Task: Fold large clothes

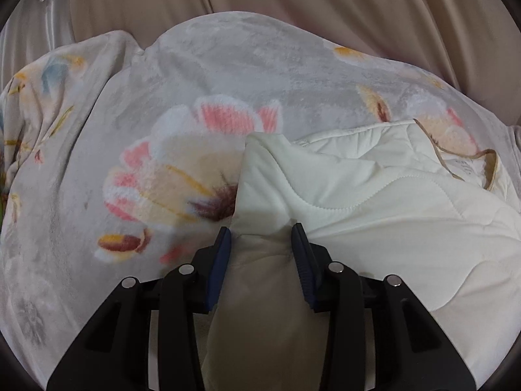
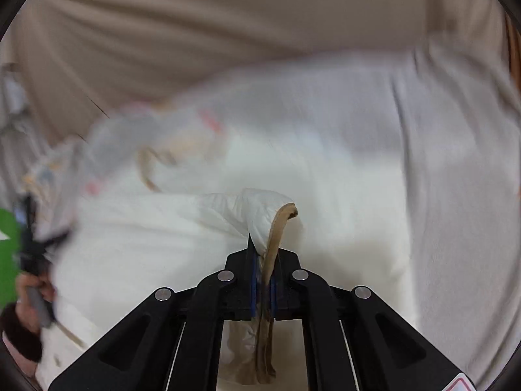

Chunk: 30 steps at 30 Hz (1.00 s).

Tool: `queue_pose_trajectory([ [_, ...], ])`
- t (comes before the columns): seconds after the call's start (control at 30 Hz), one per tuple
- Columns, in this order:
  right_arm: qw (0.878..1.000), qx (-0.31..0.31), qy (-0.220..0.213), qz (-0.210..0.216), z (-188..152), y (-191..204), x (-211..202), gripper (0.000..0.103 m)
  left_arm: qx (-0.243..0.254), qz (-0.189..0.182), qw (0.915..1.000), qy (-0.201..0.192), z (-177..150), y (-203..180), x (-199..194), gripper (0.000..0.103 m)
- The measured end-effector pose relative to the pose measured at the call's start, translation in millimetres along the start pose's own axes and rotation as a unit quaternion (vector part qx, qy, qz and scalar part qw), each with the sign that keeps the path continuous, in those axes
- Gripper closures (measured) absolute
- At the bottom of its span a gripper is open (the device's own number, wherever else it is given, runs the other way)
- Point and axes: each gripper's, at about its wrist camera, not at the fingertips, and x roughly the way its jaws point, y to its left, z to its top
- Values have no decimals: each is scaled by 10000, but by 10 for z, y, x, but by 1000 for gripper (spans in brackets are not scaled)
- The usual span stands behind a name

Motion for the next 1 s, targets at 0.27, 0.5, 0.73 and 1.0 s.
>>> queue_pose_trajectory([
  [0.27,9951,-320,-846,-397,177,284,-729,77,10,-359,9985,-407,73,79,-688,65],
  [0.5,9883,-1008,-902,705,483,1049,-548,77,290,-735,9946,-672,439,-514,-713,54],
  [0.73,9869,-1553,27,447,63,1135,289,93,876,-246,9955,-263,99,-703,-44,38],
  [1.0,9996,-206,78,188,-162,-142,-287,103,546,-103,9984,-127,-5,-120,-21,36],
])
